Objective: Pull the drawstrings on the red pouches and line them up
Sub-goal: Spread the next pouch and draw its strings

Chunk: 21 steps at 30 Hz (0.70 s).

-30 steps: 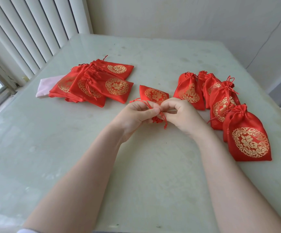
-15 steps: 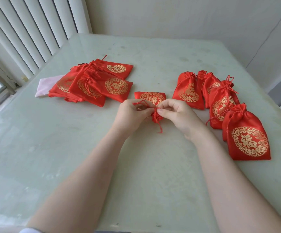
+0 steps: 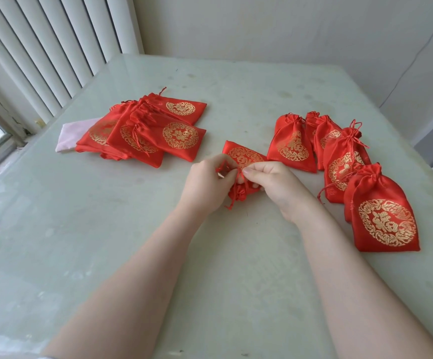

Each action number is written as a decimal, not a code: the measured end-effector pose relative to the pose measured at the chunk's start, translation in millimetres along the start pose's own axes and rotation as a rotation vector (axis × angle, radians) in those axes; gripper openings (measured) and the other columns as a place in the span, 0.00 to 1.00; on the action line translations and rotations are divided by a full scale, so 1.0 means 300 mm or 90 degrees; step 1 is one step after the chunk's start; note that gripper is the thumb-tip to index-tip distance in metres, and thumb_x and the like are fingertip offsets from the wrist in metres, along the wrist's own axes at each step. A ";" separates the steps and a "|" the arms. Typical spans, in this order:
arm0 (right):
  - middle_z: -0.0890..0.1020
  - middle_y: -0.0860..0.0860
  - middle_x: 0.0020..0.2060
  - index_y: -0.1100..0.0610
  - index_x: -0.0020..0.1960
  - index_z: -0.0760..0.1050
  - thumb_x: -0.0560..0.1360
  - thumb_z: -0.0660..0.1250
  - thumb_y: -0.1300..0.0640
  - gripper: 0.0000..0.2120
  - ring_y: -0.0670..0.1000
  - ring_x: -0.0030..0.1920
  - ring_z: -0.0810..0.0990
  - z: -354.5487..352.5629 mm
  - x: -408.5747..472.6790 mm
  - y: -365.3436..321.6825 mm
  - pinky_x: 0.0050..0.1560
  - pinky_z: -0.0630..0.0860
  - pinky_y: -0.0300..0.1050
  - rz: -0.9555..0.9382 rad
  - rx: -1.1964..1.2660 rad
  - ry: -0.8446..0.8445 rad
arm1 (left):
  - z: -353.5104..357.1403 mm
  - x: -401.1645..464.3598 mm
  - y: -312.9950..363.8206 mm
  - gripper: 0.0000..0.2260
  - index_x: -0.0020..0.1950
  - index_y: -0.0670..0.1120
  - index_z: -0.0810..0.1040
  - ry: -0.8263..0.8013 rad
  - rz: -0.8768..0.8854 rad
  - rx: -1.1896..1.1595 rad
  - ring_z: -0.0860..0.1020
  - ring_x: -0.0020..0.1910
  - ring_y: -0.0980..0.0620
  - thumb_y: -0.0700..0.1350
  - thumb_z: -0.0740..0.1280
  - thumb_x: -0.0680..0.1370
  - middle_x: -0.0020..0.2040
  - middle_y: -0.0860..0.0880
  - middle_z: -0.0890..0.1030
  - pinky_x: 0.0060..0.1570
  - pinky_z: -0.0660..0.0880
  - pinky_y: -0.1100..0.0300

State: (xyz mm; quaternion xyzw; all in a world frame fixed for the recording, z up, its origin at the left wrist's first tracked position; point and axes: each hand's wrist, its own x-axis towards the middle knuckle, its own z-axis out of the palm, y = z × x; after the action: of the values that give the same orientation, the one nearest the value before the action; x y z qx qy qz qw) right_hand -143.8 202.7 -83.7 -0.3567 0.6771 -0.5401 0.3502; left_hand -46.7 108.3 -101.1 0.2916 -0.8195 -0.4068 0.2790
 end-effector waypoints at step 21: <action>0.77 0.49 0.31 0.56 0.37 0.75 0.72 0.67 0.68 0.09 0.40 0.29 0.75 -0.006 0.008 0.016 0.35 0.71 0.32 0.015 -0.004 0.071 | -0.002 -0.007 -0.001 0.04 0.43 0.44 0.77 0.003 0.126 -0.010 0.75 0.31 0.56 0.36 0.67 0.73 0.33 0.55 0.77 0.36 0.71 0.63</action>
State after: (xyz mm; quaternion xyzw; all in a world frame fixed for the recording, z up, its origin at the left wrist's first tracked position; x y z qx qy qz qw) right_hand -147.0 202.1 -88.3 -0.3195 0.7013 -0.5529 0.3168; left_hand -44.8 109.3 -101.5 0.2081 -0.8406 -0.3828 0.3219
